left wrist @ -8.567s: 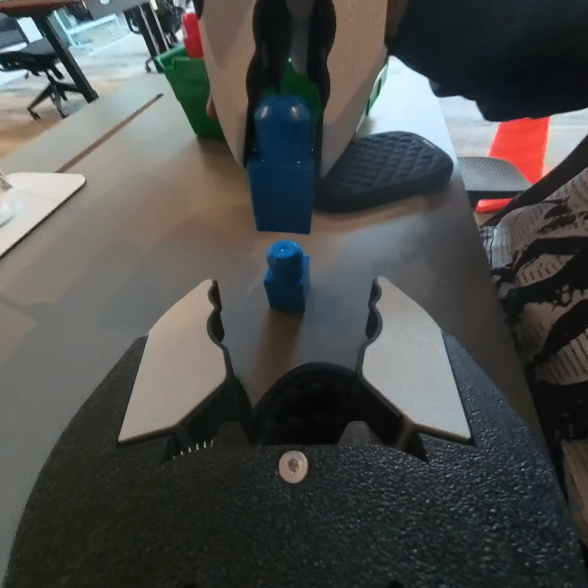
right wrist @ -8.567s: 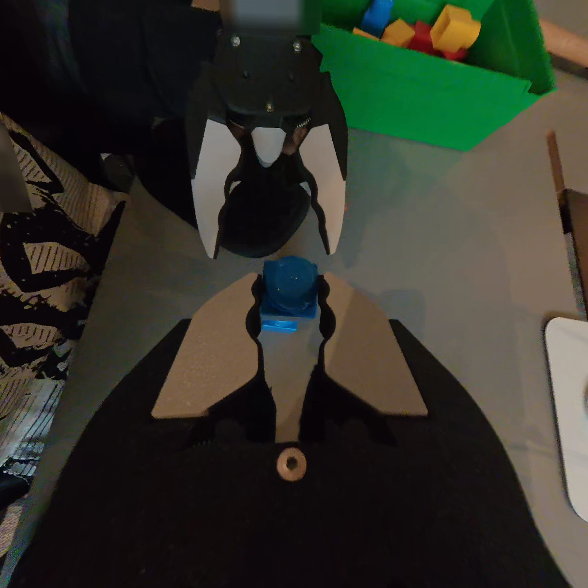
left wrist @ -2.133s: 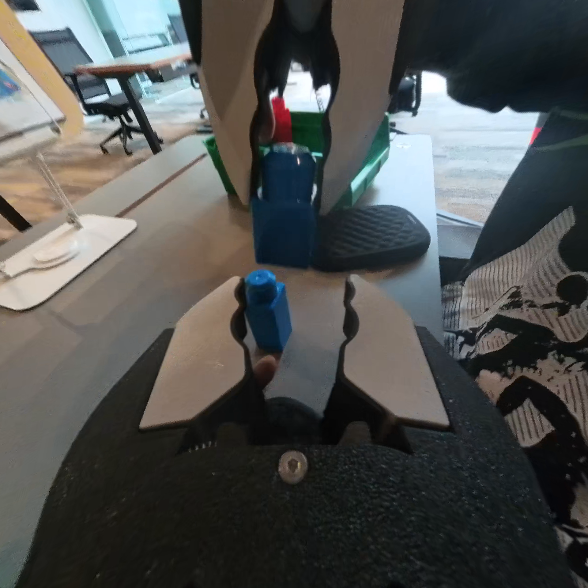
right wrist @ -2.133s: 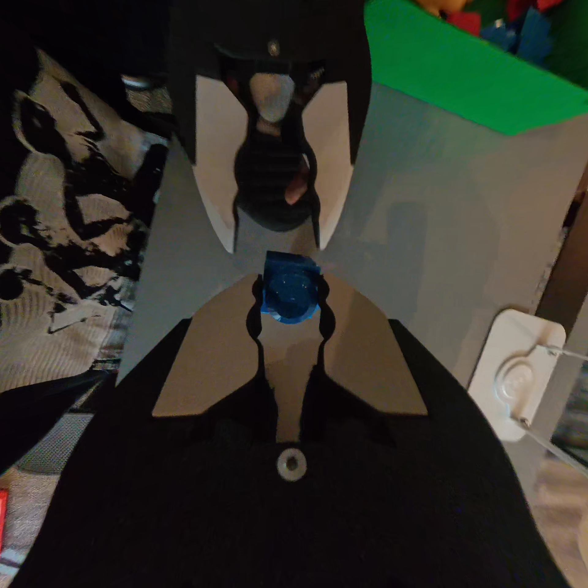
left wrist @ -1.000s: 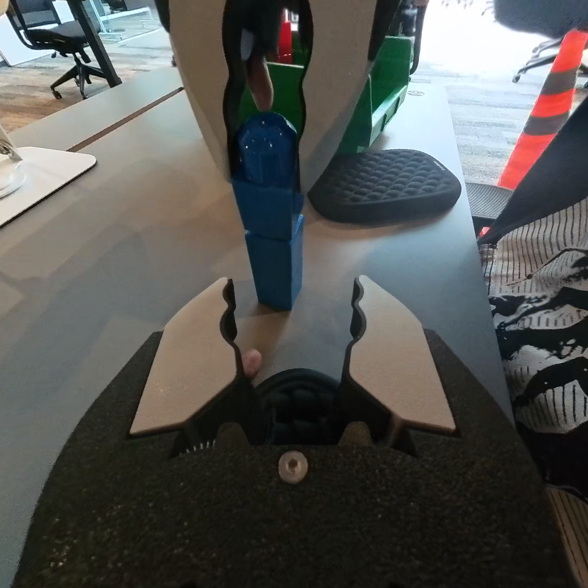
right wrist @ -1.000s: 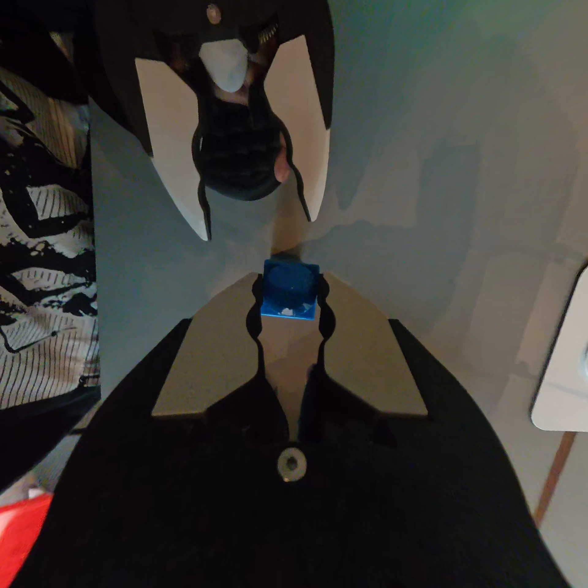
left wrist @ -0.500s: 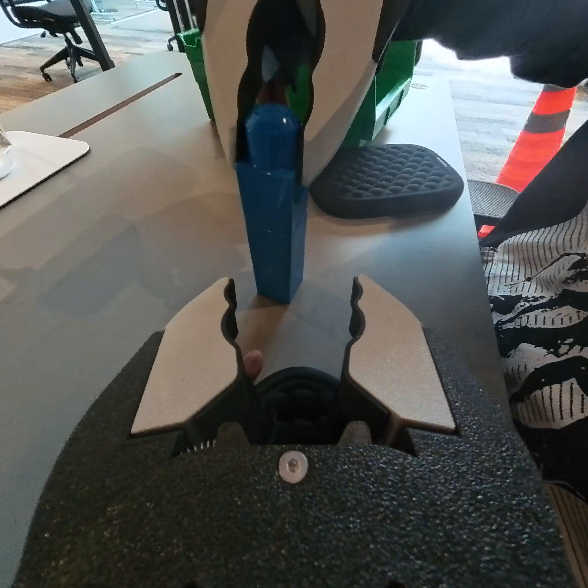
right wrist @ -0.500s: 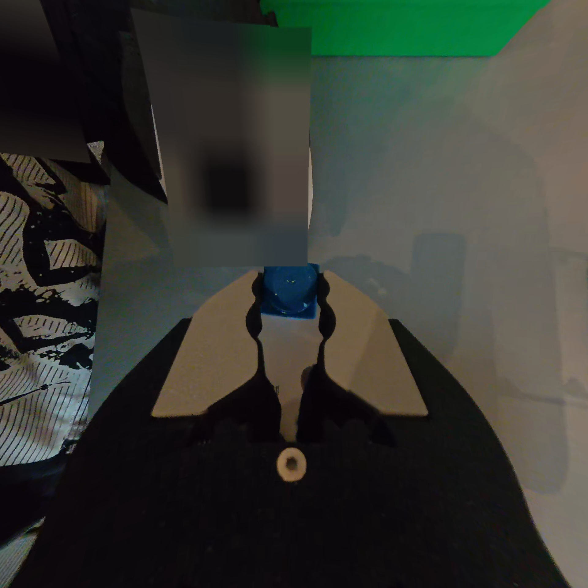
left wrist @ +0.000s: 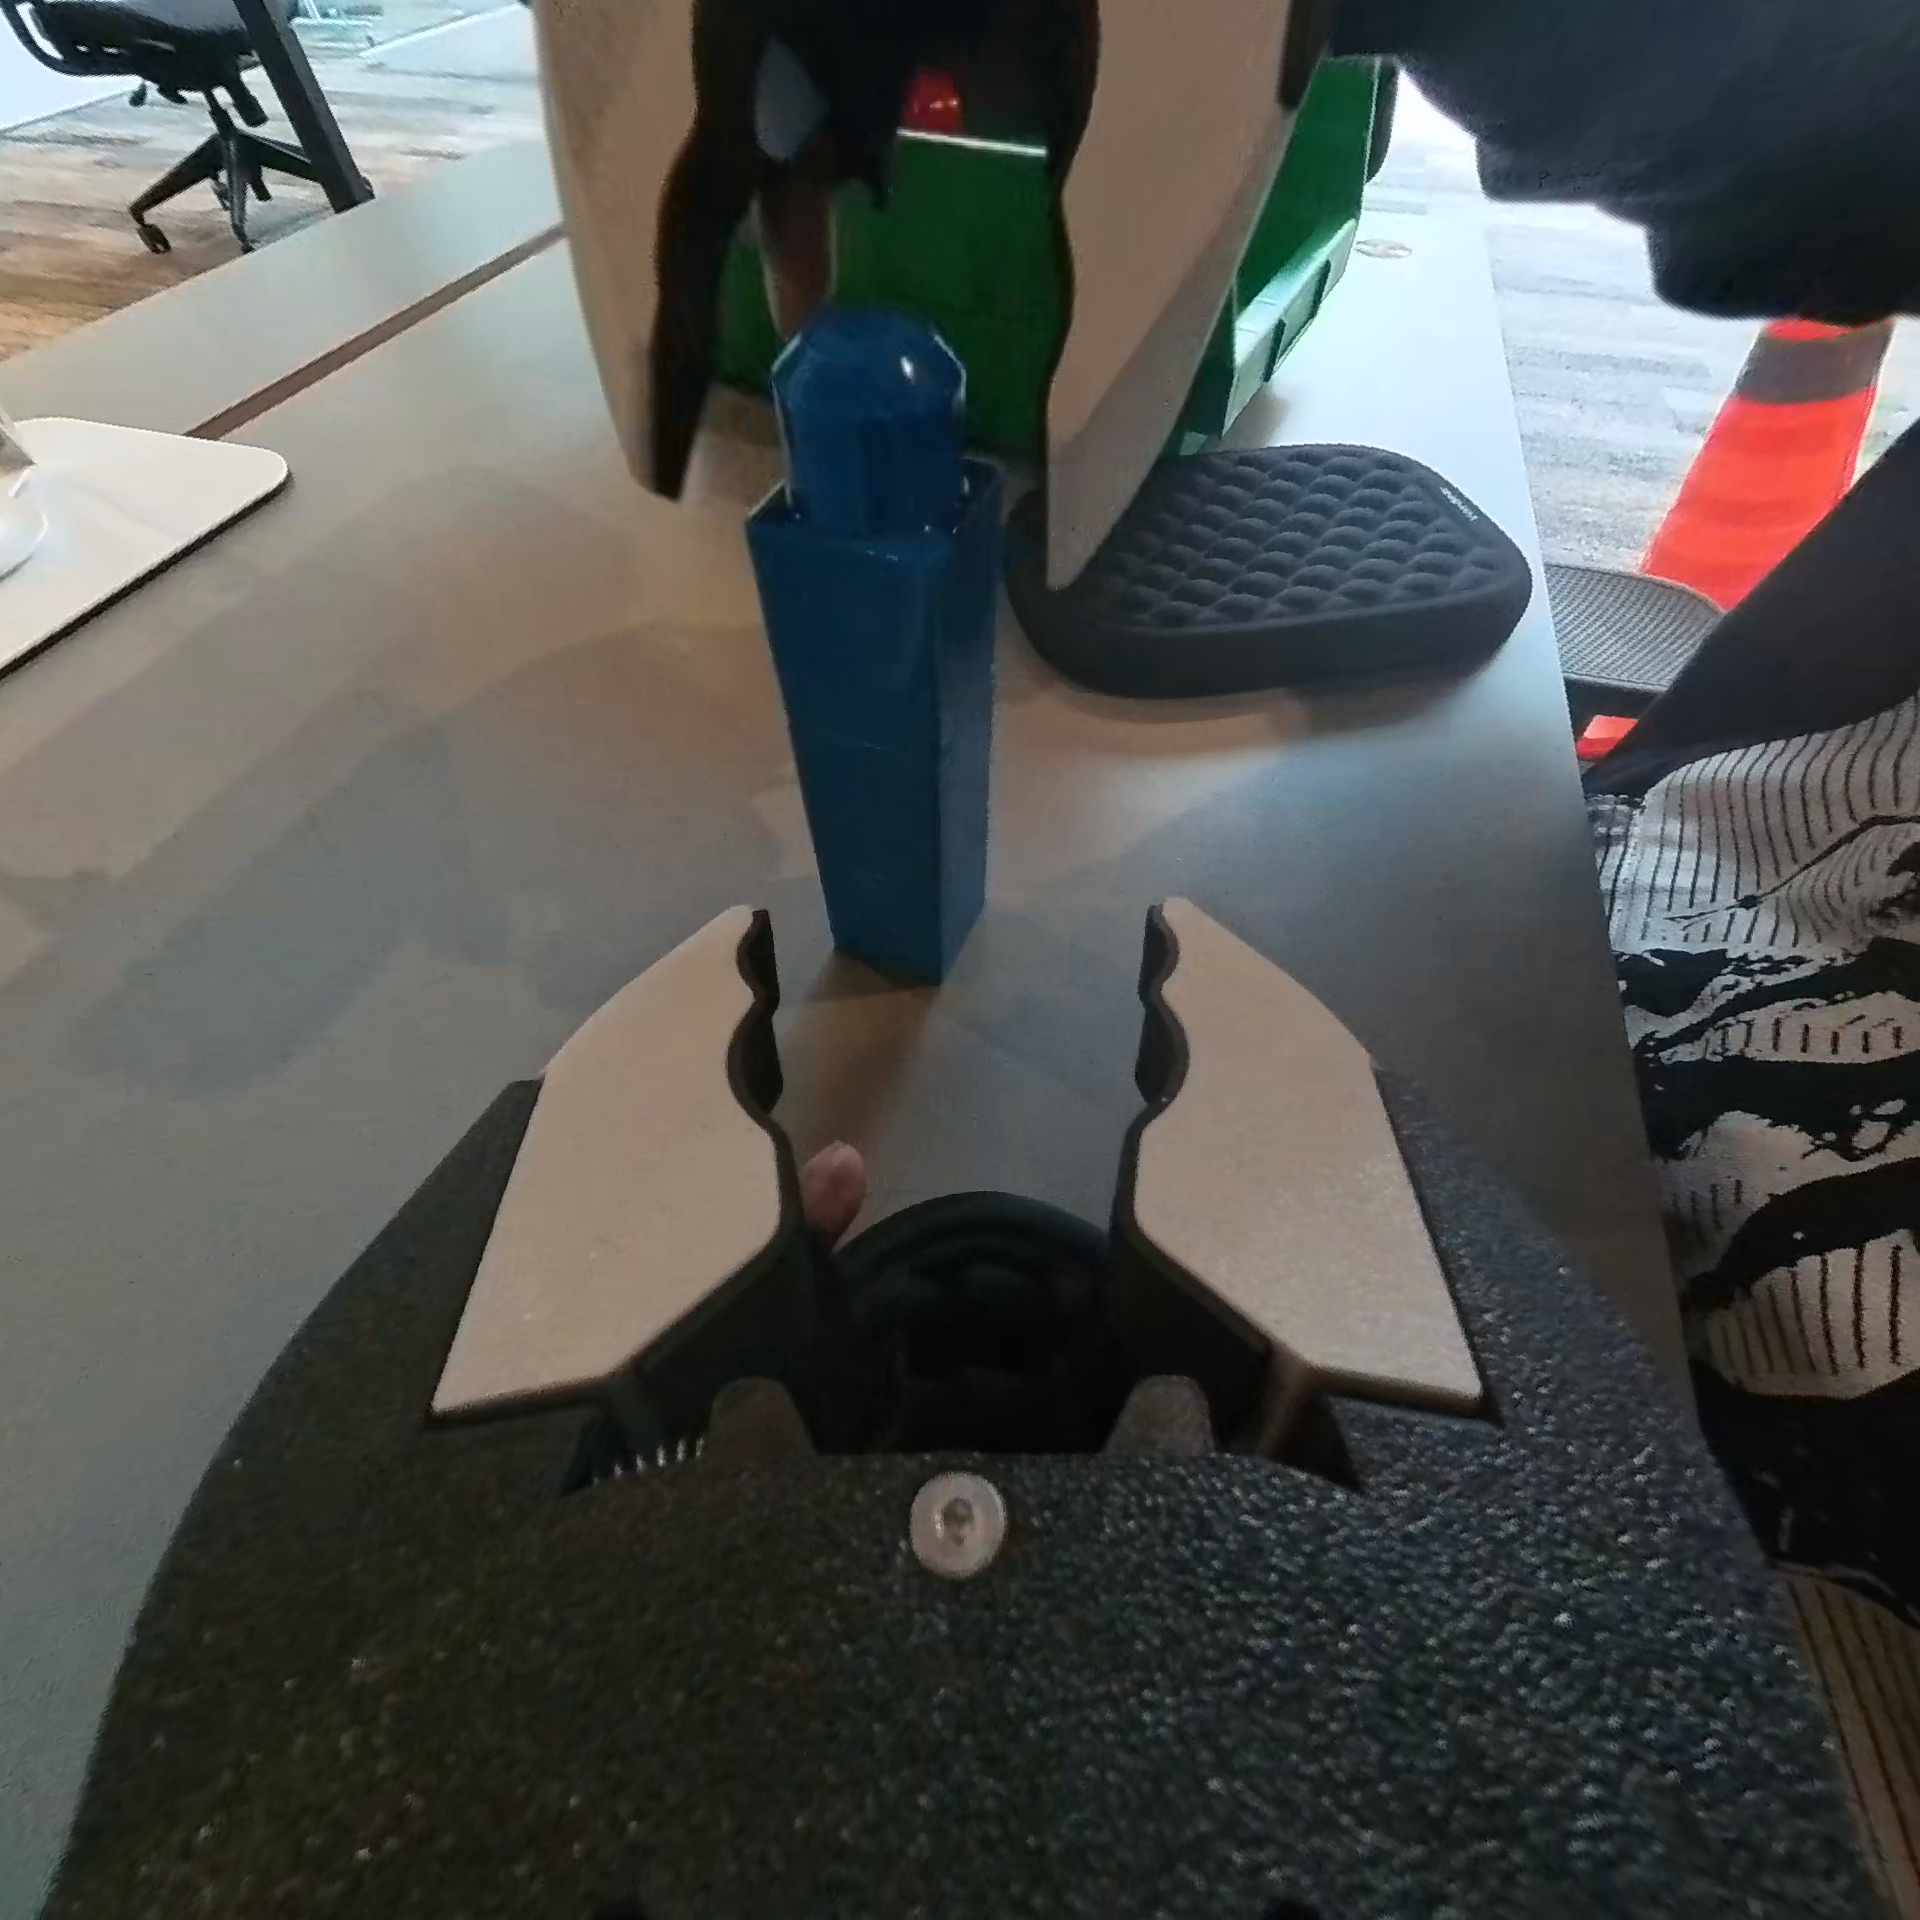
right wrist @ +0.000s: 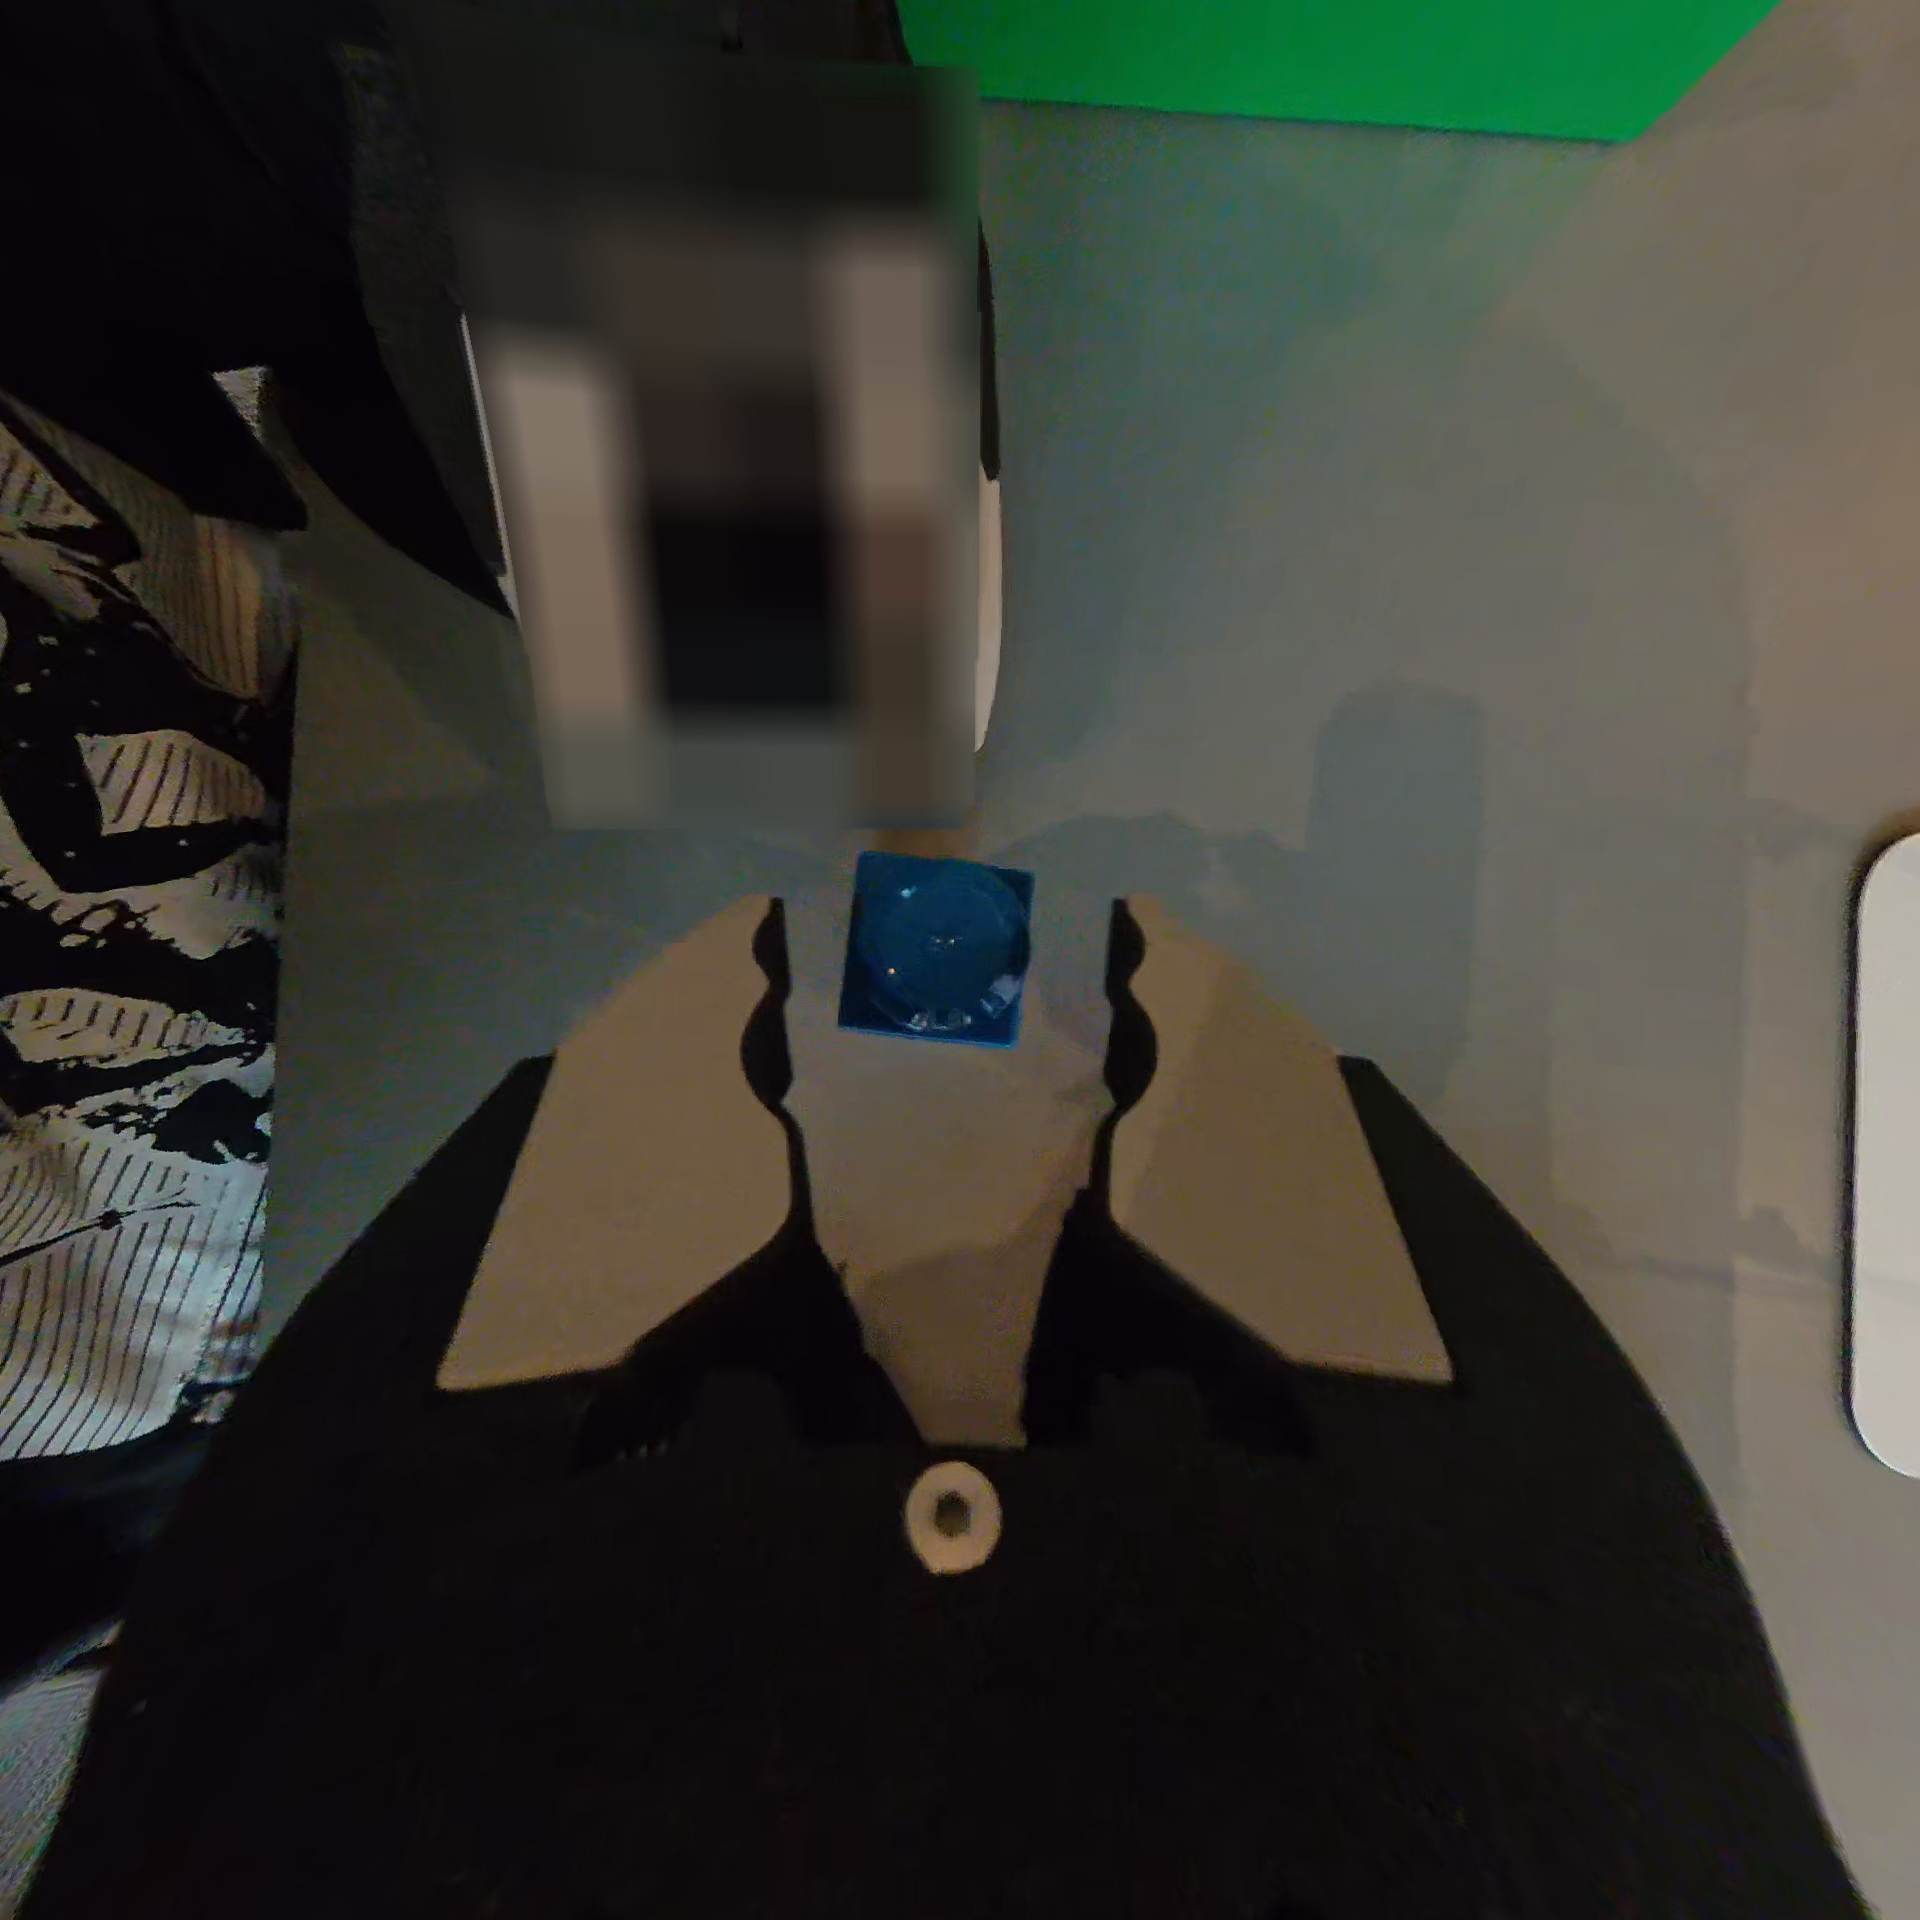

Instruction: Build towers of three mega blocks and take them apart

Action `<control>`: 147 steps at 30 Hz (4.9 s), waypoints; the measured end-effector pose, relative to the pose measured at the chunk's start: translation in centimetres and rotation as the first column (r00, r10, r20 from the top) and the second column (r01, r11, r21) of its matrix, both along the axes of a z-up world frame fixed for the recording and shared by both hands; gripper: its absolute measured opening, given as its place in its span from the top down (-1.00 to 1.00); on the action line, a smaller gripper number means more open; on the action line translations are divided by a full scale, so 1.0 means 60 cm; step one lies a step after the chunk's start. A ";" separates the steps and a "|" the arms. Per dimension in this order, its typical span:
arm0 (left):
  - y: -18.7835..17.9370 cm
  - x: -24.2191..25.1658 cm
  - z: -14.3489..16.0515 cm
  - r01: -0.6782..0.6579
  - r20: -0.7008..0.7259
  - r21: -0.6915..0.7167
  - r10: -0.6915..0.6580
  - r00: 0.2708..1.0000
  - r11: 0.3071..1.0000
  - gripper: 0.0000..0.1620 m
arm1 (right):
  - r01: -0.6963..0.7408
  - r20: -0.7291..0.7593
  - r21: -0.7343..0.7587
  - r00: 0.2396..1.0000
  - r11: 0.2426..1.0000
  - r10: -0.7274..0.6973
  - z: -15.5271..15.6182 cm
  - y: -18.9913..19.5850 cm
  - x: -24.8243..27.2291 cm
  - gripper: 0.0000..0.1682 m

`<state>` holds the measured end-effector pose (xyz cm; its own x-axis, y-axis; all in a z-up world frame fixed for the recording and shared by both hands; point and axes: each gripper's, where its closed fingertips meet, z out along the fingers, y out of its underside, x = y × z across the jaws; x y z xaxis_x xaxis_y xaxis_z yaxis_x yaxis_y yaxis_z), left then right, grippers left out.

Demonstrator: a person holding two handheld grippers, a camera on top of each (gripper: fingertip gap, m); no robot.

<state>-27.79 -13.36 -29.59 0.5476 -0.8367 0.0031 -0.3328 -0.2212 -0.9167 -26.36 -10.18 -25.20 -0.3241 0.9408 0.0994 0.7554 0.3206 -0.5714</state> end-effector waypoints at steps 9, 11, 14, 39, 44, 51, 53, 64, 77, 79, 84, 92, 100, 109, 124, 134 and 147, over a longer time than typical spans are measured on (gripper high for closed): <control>0.000 -0.001 0.001 -0.007 -0.003 0.015 0.007 1.000 1.000 0.19 | 0.034 0.056 0.015 0.998 0.999 -0.035 -0.023 0.004 0.005 0.19; 0.000 -0.001 0.002 -0.010 0.002 0.018 0.010 1.000 1.000 0.19 | 0.032 0.061 0.013 0.998 0.999 -0.033 -0.027 0.002 0.004 0.32; 0.000 -0.001 0.003 -0.009 0.005 0.020 0.009 1.000 1.000 0.19 | 0.023 0.061 0.019 0.998 1.000 -0.024 -0.025 0.000 0.002 0.57; -0.002 -0.001 -0.001 -0.010 -0.011 0.028 0.010 1.000 1.000 0.21 | 0.421 -0.064 0.183 0.907 0.888 -0.417 0.153 0.129 0.214 0.57; -0.001 -0.002 -0.001 -0.017 -0.011 0.031 0.018 1.000 0.999 0.21 | 0.562 -0.056 0.213 0.824 0.799 -0.564 0.176 0.175 0.324 0.57; -0.001 -0.004 0.004 -0.023 0.007 0.041 0.023 1.000 0.999 0.22 | 0.711 -0.019 0.220 0.688 0.668 -0.726 0.174 0.235 0.461 0.58; 0.000 -0.004 0.005 -0.023 0.010 0.041 0.023 1.000 0.999 0.22 | 0.740 0.000 0.206 0.655 0.641 -0.756 0.163 0.248 0.489 0.58; 0.001 -0.005 0.004 -0.026 0.012 0.032 0.026 1.000 0.999 0.23 | 0.836 0.058 0.085 0.539 0.542 -0.840 0.059 0.301 0.554 0.57; 0.003 -0.006 0.000 -0.036 0.005 0.016 0.036 0.999 0.999 0.23 | 0.856 0.070 0.061 0.509 0.513 -0.858 -0.010 0.332 0.541 0.57; 0.003 -0.006 0.000 -0.035 0.005 0.015 0.035 0.999 0.999 0.23 | 0.853 0.066 0.053 0.516 0.520 -0.854 -0.011 0.332 0.534 0.57; 0.004 -0.006 -0.001 -0.035 0.007 0.009 0.035 0.999 0.999 0.23 | 0.844 0.067 0.050 0.531 0.534 -0.845 -0.014 0.336 0.517 0.57; 0.004 -0.007 0.001 -0.037 0.014 0.014 0.037 0.999 0.999 0.23 | 0.829 0.068 0.050 0.554 0.557 -0.830 -0.018 0.343 0.484 0.57; 0.004 -0.007 0.002 -0.036 0.017 0.012 0.036 0.999 0.999 0.23 | 0.821 0.069 0.038 0.567 0.570 -0.821 -0.023 0.346 0.463 0.57; 0.005 -0.007 0.002 -0.037 0.020 0.010 0.037 0.999 0.999 0.23 | 0.817 0.054 0.031 0.573 0.575 -0.818 -0.025 0.349 0.455 0.57; 0.005 -0.006 0.001 -0.036 0.018 0.010 0.035 0.999 0.999 0.23 | 0.819 0.040 0.058 0.570 0.571 -0.821 -0.017 0.347 0.461 0.35; 0.006 -0.008 0.002 -0.044 0.020 0.018 0.043 0.999 0.999 0.24 | 0.814 -0.249 0.204 0.581 0.544 -0.775 0.113 0.303 0.423 0.19; 0.006 -0.009 0.007 -0.058 0.017 0.057 0.057 0.998 0.997 0.26 | 0.505 -0.544 -0.060 0.707 0.861 -0.452 0.124 0.083 0.165 0.18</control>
<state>-28.33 -13.00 -29.15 0.5949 -0.8030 -0.0354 -0.3072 -0.1865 -0.9332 -16.43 -5.19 -17.74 0.2949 0.9337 0.2032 0.4128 0.0673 -0.9083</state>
